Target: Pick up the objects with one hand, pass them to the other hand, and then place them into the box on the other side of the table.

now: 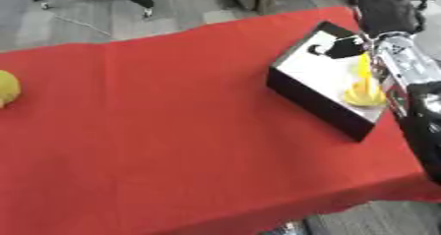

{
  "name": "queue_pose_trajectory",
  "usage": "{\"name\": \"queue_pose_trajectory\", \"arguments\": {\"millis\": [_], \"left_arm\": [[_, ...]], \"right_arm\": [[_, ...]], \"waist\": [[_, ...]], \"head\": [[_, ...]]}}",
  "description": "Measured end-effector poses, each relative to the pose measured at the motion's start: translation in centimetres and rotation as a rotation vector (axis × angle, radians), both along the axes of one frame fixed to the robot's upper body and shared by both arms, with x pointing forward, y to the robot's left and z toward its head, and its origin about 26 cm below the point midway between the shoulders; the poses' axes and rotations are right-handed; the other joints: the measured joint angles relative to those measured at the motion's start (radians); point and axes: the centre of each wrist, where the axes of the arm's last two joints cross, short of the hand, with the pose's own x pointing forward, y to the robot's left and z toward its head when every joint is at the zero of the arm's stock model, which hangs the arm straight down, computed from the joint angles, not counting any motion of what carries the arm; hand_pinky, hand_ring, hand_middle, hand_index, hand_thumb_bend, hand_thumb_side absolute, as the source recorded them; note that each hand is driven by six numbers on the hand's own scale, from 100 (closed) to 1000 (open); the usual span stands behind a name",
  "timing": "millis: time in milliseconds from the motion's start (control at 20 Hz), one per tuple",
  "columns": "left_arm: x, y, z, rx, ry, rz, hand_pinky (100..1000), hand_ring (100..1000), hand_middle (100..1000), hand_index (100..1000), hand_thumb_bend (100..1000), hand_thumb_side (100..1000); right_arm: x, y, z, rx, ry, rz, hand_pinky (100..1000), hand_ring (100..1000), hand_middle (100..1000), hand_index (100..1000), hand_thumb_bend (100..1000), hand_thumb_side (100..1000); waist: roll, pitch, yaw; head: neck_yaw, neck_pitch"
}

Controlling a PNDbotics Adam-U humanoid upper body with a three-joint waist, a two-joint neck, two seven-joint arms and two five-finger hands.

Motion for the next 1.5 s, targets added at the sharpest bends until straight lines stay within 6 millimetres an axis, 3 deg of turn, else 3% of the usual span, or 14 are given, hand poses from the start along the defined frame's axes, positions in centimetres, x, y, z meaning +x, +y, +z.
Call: {"name": "queue_pose_trajectory", "arguments": {"millis": [150, 250, 300, 350, 500, 650, 1000, 1300, 1500], "left_arm": [[1.6, 0.8, 1.0, 0.121, 0.013, 0.023, 739, 638, 625, 749, 310, 484], [2.6, 1.2, 1.6, 0.229, 0.028, 0.028, 745, 665, 652, 768, 400, 391], [3.2, 1.3, 2.0, 0.297, 0.033, 0.030, 745, 665, 652, 768, 400, 391], [3.7, 1.3, 2.3, 0.370, 0.038, 0.037, 755, 698, 692, 796, 528, 325], [5.0, 1.7, 2.9, 0.615, 0.066, 0.114, 762, 725, 726, 821, 621, 338], [5.9, 2.2, 2.2, 0.795, 0.105, 0.231, 766, 740, 753, 828, 672, 378], [6.5, 2.4, -0.9, 0.946, 0.134, 0.427, 760, 730, 744, 811, 643, 401], [6.6, 2.3, -1.8, 0.874, 0.124, 0.479, 759, 721, 737, 800, 571, 451], [6.9, 2.0, -2.0, 0.811, 0.124, 0.457, 752, 700, 714, 777, 482, 397]], "right_arm": [[-2.2, 3.9, 1.1, -0.039, -0.089, 0.192, 825, 833, 742, 946, 484, 505], [-2.8, 6.2, 1.0, -0.041, -0.110, 0.317, 807, 820, 712, 934, 484, 498], [-2.9, 7.2, 0.7, -0.034, -0.112, 0.378, 807, 820, 712, 934, 484, 498], [-3.1, 8.2, 0.4, -0.024, -0.112, 0.432, 783, 809, 681, 923, 496, 489], [-3.4, 10.7, -0.5, 0.037, -0.102, 0.568, 762, 795, 648, 912, 499, 486], [-3.6, 12.5, -1.2, 0.092, -0.088, 0.659, 748, 784, 625, 896, 493, 491], [-3.9, 14.6, -1.3, 0.173, -0.104, 0.770, 723, 767, 598, 875, 477, 511], [-4.0, 15.5, -1.0, 0.217, -0.145, 0.818, 709, 760, 582, 867, 474, 520], [-4.0, 15.8, -1.0, 0.239, -0.156, 0.833, 703, 756, 574, 861, 460, 538]], "waist": [[0.004, 0.000, -0.010], [0.007, 0.000, -0.016], [0.008, 0.001, -0.019], [0.009, 0.002, -0.022], [0.006, 0.008, -0.034], [-0.001, 0.018, -0.047], [-0.010, 0.055, -0.092], [-0.014, 0.101, -0.135], [-0.012, 0.117, -0.156]], "head": [[0.111, 0.000], [0.184, 0.000], [0.214, 0.000], [0.237, 0.000], [0.274, 0.000], [0.287, 0.000], [0.309, 0.000], [0.339, 0.000], [0.351, 0.000]]}}
